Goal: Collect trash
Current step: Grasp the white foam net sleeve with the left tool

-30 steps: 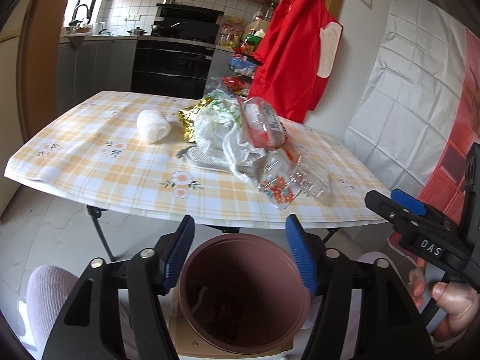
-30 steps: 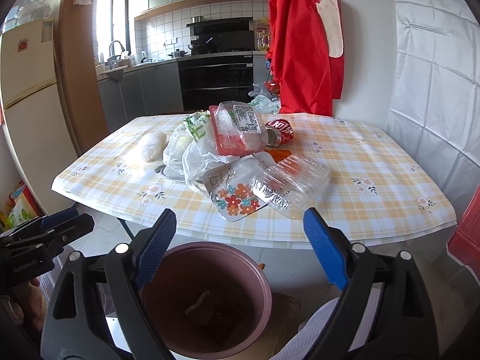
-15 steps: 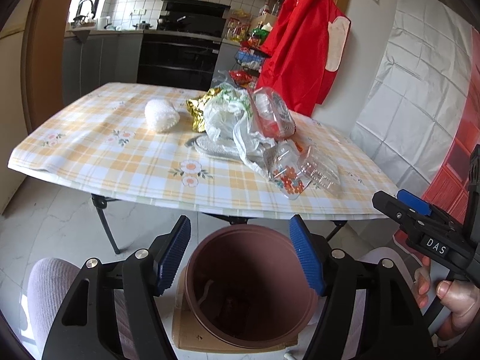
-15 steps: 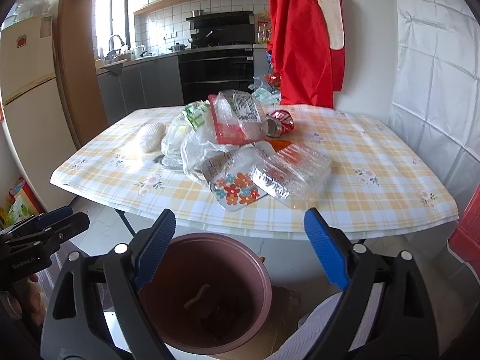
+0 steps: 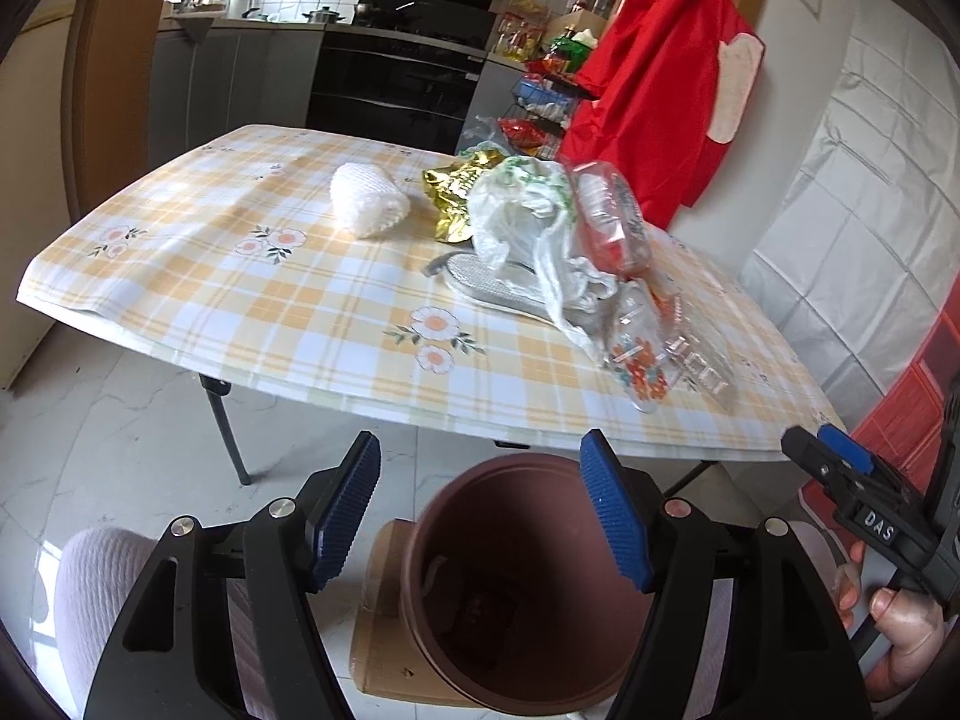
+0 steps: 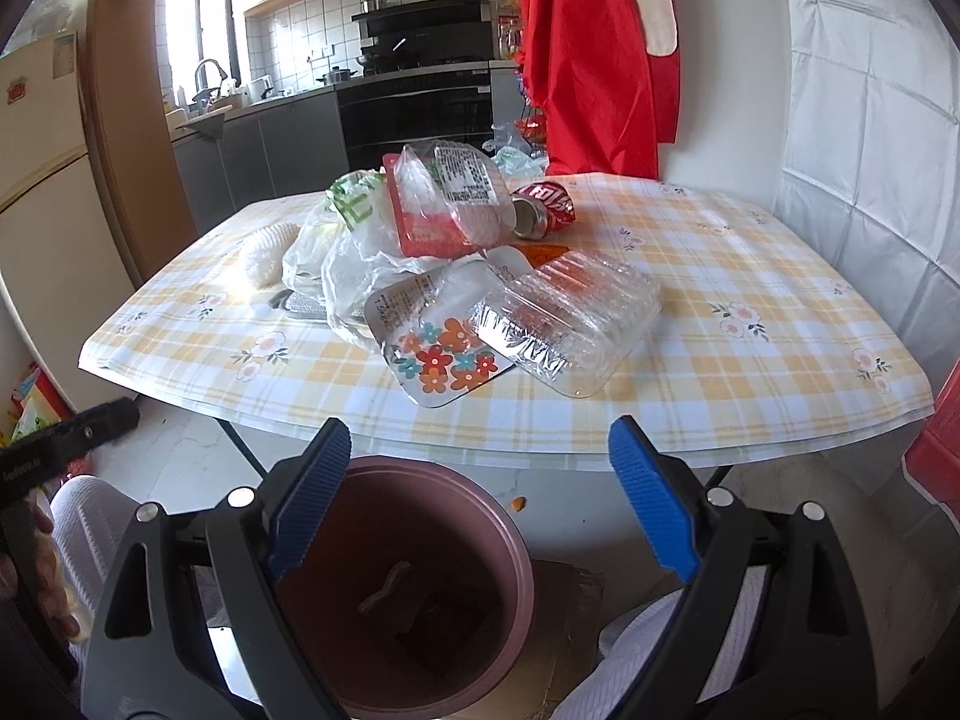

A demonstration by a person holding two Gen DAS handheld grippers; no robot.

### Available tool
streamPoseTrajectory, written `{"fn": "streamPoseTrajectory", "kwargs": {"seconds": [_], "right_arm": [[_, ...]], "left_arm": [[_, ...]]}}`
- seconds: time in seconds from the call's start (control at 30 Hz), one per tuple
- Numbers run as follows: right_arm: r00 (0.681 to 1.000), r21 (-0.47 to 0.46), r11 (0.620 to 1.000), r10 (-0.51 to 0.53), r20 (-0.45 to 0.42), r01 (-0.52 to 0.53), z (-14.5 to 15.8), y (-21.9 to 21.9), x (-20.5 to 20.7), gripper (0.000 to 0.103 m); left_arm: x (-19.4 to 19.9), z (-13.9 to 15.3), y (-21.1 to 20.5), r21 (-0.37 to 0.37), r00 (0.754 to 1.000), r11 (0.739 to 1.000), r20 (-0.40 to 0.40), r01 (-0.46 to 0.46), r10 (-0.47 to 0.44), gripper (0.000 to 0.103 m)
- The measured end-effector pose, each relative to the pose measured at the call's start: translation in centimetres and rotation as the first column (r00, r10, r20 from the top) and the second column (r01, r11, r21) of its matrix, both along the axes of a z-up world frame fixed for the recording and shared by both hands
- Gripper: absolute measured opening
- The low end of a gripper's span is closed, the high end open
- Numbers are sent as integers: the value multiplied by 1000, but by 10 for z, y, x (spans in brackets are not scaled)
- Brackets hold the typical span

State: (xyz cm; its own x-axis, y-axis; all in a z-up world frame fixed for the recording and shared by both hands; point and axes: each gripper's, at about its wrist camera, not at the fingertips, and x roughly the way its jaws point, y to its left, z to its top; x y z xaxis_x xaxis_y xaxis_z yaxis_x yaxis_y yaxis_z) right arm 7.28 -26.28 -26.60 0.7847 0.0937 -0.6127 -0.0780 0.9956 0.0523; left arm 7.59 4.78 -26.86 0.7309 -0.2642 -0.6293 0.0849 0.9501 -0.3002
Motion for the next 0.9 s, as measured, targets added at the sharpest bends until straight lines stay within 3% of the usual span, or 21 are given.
{"fn": "streamPoseTrajectory", "kwargs": {"seconds": [0.2, 0.5, 0.9], "right_arm": [[1000, 1, 1000, -9, 0, 9, -3, -6, 17, 87], [1000, 0, 1000, -22, -5, 22, -8, -11, 46, 88], [999, -39, 998, -45, -21, 44, -13, -22, 90, 87]], "left_arm": [[36, 9, 15, 13, 1000, 1000, 1, -14, 14, 68], [127, 20, 35, -3, 999, 999, -7, -43, 43, 69], [274, -19, 63, 26, 979, 986, -116, -163, 165, 70]]}}
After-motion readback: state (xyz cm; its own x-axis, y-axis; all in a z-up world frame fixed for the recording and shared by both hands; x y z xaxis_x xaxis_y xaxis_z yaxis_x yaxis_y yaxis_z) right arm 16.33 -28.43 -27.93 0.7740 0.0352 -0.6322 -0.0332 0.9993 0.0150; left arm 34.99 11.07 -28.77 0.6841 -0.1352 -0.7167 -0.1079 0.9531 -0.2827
